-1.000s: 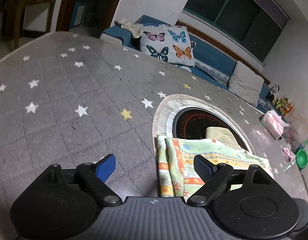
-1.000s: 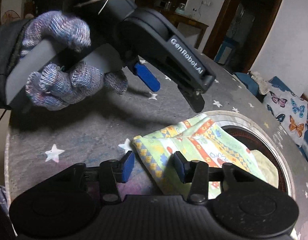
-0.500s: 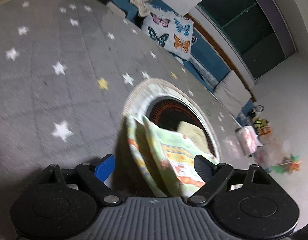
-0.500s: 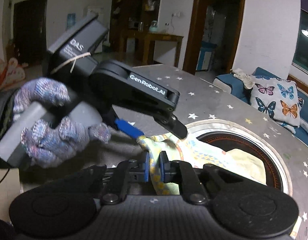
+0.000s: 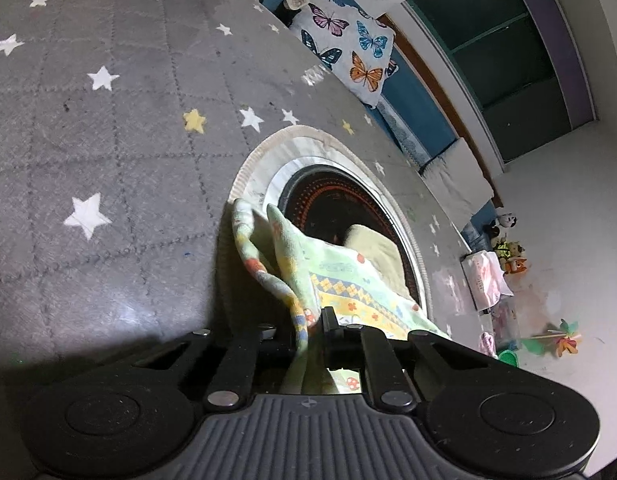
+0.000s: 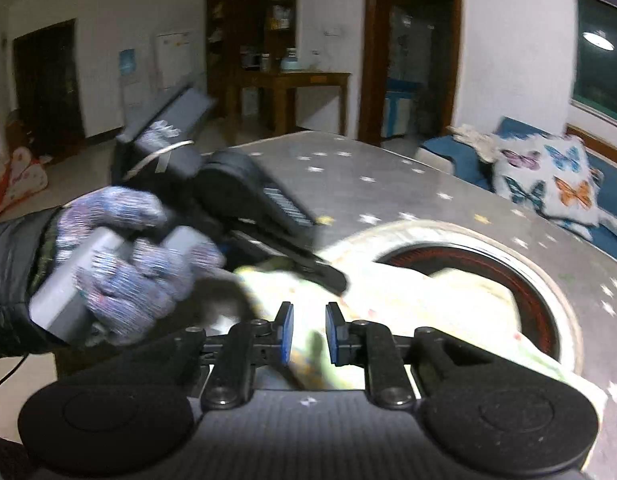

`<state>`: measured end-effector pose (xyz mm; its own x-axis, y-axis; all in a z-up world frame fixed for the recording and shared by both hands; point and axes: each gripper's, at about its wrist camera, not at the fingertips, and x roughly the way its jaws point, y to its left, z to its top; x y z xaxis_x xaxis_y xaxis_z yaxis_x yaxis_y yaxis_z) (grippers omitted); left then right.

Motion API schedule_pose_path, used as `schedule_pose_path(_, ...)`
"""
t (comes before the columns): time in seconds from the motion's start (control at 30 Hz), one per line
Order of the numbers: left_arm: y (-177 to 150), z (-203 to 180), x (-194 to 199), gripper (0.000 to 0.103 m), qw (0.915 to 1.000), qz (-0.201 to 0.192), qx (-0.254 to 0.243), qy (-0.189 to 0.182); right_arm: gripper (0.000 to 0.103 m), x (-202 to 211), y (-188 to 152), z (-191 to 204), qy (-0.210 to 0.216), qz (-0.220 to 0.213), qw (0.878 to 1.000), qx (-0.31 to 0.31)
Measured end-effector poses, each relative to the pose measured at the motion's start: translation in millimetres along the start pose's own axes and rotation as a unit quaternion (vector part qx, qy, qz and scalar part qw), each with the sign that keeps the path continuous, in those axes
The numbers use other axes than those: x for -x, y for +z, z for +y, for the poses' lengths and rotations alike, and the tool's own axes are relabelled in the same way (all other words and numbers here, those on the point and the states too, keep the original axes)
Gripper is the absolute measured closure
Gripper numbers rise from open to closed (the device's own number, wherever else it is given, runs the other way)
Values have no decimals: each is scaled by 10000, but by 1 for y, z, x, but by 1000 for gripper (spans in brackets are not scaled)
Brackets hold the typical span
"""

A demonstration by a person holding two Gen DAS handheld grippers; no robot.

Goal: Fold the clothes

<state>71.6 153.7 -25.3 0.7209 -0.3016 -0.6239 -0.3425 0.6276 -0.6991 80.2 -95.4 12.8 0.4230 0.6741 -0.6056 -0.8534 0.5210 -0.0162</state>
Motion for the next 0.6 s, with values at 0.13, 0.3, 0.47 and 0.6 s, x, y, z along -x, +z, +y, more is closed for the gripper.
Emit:
schedule_pose_path(0.13,-1,0,-1,91,10000,-19,-33,26,87,4,-11,-37,-443,141,9980,-432)
schedule_pose_path(0.3,-1,-1,0,91,10000,-35,-52,47,87,0,-28,-89,-1075,239,9877,-1108)
schedule_pose_path(0.47,-1,-2,-1,91,9999,-53,-107,82,87,-3,-42,-128,-1584,285,9736,-1620)
schedule_pose_path(0.6,0,-3,-1,91,9998,-72,-156,107,87,-2,-49,-142,-1843,262,9657,-1810)
